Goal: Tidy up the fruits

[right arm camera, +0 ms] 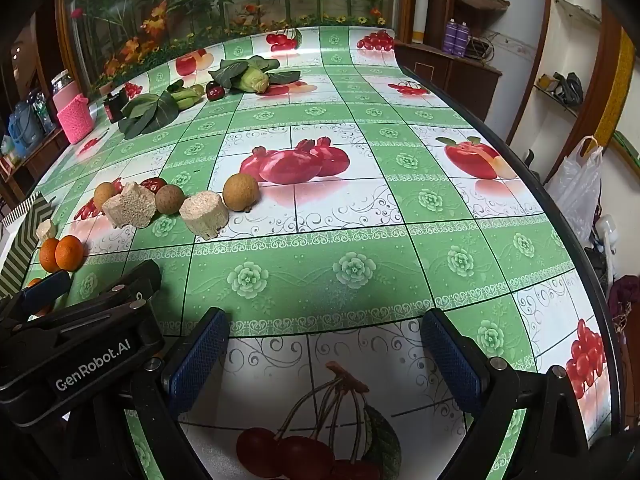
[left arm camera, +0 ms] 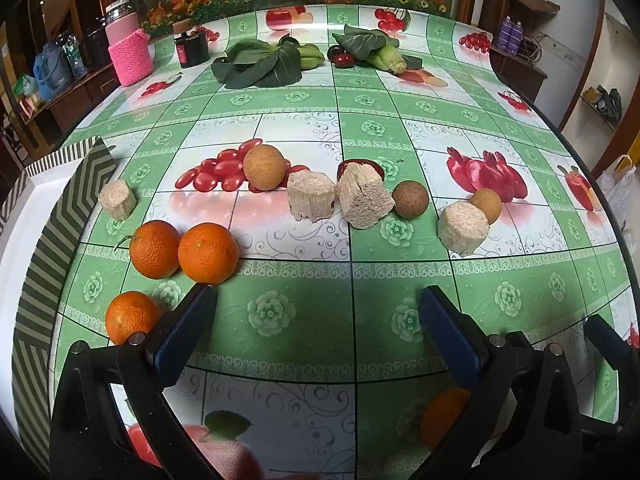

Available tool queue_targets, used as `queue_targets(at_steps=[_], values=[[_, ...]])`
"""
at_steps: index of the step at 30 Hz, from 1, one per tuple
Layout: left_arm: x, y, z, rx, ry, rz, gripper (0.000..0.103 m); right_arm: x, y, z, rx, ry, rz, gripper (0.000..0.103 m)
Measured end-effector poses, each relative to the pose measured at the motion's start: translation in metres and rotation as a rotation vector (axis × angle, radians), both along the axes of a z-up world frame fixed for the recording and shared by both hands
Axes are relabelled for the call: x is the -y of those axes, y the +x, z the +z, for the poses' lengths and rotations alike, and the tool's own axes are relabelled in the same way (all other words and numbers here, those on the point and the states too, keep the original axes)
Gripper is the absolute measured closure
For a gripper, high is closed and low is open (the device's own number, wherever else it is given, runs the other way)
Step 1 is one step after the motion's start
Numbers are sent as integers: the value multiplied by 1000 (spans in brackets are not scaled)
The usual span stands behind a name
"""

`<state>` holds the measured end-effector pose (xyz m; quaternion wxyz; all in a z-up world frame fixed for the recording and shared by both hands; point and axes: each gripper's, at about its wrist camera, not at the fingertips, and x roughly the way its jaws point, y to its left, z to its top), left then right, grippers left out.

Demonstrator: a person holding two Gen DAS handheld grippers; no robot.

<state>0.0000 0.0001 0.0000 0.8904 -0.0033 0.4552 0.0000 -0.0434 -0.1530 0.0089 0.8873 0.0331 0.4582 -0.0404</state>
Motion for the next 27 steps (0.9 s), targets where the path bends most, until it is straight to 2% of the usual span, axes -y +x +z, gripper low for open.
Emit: queue_targets(at_steps=[6,8,11,15,16,18,19,22,27], values=[[-1,0,0,-1,1,-2,0,0,0,0,3,-4,0,6],[-2,0,1,-24,6,-11,0,-1,0,0,2,-6,1,6],[-8,-3,4,-49,-43,-60,1,-1,0,0,4,1,16,6],[-30,-23,14,-43,-82,-40,2,-1,1,0,-1,8,31,6],[-32,-25,15,-40,-81,-43,2,0,1,-1,-3,6,35,7],[-35,-36,21,-15,-52,-54,2,-2,-1,2,-4,1,49,21],[-36,-41,24,-3,-34,-58,2,-3,-3,5,-3,-5,59,32],[-41,-50,31,19,-20,-81,2,-6,-8,8,-31,8,71,34],[-54,-60,42,55,-12,-84,3,-13,-27,17,4,57,116,37]])
